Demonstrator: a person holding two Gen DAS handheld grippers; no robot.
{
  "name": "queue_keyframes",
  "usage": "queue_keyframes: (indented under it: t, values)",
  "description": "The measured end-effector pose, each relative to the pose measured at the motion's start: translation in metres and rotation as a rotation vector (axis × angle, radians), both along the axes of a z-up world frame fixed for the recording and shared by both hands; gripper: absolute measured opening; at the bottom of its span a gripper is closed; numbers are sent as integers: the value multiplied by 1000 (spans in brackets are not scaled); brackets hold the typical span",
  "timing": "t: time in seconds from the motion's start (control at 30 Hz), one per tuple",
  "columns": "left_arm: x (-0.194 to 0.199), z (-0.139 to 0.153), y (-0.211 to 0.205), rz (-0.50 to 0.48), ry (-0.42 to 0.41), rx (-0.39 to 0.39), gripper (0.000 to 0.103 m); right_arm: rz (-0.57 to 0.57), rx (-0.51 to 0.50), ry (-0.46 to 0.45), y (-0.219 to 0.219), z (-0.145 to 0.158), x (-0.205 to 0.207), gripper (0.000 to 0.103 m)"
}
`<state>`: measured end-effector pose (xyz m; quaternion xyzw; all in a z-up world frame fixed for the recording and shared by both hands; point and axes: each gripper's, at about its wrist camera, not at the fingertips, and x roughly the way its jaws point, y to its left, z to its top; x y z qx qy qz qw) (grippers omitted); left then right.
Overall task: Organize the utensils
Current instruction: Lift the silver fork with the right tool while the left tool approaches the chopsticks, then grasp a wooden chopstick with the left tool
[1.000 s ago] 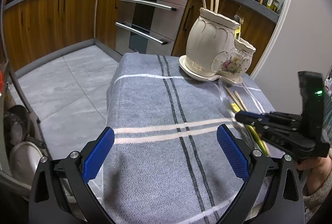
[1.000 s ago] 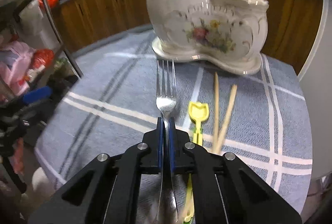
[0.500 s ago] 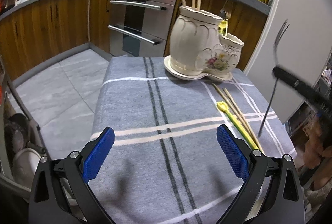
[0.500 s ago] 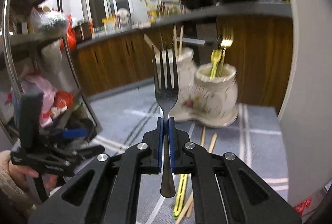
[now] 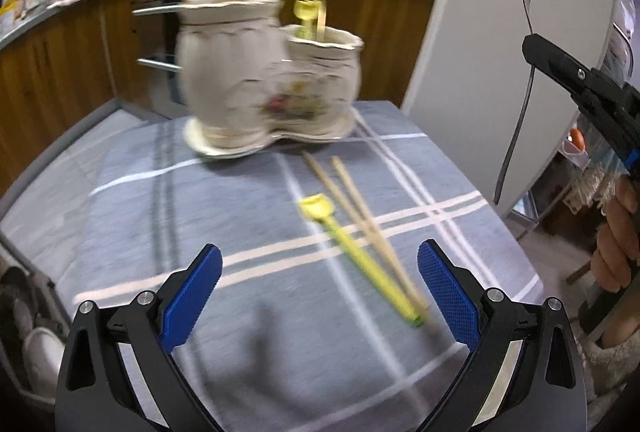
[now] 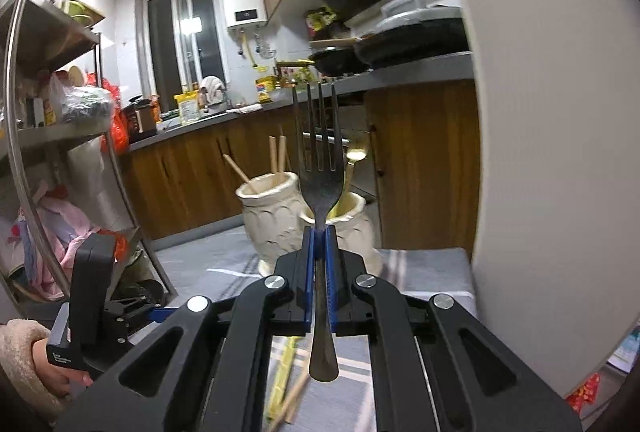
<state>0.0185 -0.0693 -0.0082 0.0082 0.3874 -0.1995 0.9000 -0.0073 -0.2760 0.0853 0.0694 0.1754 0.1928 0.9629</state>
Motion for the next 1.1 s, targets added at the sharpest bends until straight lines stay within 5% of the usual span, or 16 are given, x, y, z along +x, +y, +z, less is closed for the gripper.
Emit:
queue_keyframes:
  t: [0.07, 0.3, 0.4, 0.7, 1.1]
  values:
    - [8, -2, -14, -17, 21, 3, 94, -17, 5, 9, -11, -4, 0, 5]
    - [32, -12, -59, -90, 86, 44, 39, -64, 33, 22, -42, -12, -5, 5]
    - [44, -20, -71, -76, 124, 72, 29, -77, 47, 22, -53, -14, -6, 5]
    - [62, -36, -85, -26, 136, 191, 27, -81, 62, 26, -67, -20, -8, 5]
    - [75, -43, -103, -18, 155, 257, 25, -77, 63, 22, -69, -21, -11, 5]
